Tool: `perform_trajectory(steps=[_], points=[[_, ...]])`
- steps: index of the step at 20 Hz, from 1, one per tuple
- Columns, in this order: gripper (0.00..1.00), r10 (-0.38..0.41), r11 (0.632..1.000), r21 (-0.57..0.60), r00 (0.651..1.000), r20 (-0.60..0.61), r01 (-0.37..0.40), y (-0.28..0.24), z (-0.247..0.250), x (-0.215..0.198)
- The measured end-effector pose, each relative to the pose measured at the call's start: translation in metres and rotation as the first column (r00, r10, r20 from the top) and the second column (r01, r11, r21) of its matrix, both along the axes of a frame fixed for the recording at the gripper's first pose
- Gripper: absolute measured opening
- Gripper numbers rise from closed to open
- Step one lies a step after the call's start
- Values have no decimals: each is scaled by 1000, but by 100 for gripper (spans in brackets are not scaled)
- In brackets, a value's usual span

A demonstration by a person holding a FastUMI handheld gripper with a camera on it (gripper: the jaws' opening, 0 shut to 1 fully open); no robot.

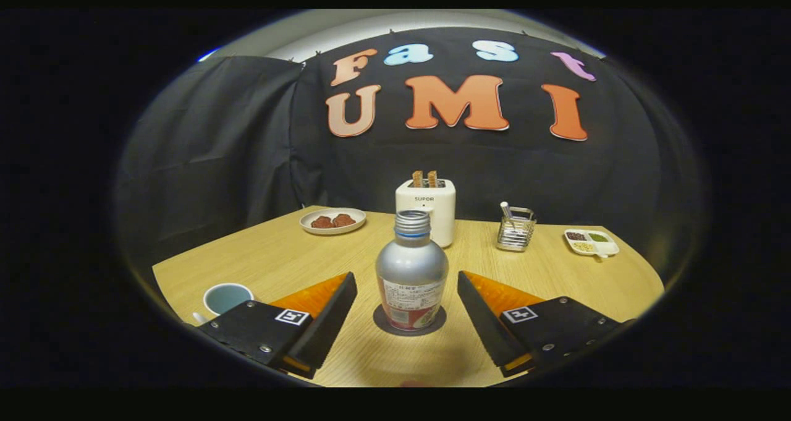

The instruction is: Take the bottle from table, then pour the juice into the cup, finally place the bottle on the coaster

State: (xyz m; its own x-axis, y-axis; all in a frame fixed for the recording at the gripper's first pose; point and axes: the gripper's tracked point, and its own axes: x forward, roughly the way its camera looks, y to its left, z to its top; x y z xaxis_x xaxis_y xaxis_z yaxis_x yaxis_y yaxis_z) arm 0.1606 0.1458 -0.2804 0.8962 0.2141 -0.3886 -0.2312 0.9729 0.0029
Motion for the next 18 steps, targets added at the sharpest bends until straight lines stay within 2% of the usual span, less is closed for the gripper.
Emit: perform_trajectory(steps=[6,14,18], points=[[98,5,998,-59,992,127,3,-10,63,-38],[99,-102,990,-66,965,241,121,-55,138,-91],[99,-134,988,-30,951,279,148,-77,169,-112]])
